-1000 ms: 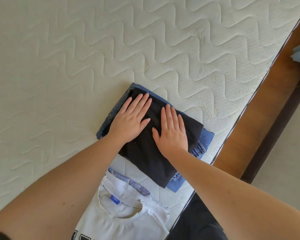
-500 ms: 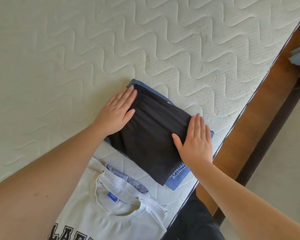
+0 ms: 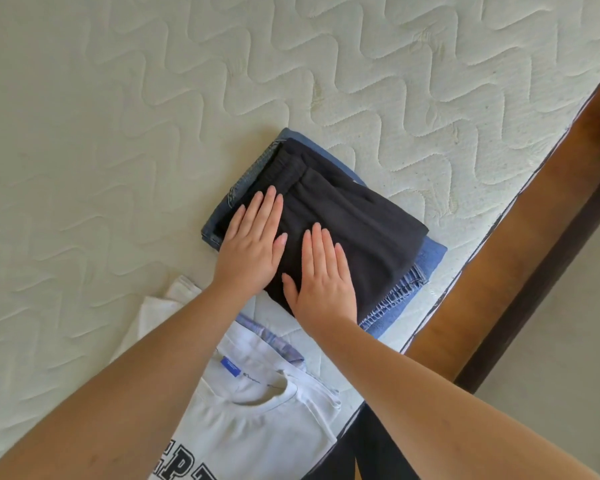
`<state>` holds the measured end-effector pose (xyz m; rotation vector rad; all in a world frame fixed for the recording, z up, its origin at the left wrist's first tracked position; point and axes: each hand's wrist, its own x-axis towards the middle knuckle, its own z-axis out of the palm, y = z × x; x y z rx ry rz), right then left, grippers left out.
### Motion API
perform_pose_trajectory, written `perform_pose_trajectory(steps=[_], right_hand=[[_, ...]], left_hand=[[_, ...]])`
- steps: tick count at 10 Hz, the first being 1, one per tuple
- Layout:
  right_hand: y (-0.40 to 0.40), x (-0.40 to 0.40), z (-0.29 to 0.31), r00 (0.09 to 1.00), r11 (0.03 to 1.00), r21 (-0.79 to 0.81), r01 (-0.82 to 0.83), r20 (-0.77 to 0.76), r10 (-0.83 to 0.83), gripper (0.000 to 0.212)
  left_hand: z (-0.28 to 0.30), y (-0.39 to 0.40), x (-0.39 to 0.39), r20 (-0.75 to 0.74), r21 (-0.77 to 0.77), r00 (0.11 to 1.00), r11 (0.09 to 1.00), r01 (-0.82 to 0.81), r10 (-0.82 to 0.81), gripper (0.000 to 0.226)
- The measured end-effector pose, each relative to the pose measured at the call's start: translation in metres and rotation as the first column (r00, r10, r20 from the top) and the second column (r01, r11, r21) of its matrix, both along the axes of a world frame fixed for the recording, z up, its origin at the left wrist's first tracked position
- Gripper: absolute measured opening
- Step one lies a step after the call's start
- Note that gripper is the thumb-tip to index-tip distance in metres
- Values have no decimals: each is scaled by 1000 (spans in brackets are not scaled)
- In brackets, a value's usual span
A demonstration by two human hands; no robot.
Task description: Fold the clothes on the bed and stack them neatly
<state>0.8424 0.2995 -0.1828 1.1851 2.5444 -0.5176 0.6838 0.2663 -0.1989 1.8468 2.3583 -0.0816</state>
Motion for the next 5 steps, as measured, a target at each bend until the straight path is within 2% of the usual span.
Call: perform_pose_trajectory(steps=[1,3,4,5], right_hand=[[10,19,-4,1000,998,58,-6,2,6,79],[18,68,12,995,999,23,-35,92,32,78],[15,95,33,988,998,14,-66,141,64,74],[4,114,57,994,999,0,-53,96,53,73]], left_hand=[[-5,4,-2,-26,-39,999,999,22,-23,60],[22,7,-3,34,-179,998,983,51,-46,66],[61,-3,-15,35,-177,999,984,23,-17,61],[97,-27,-18,3,-18,998,998,65,-65,54]])
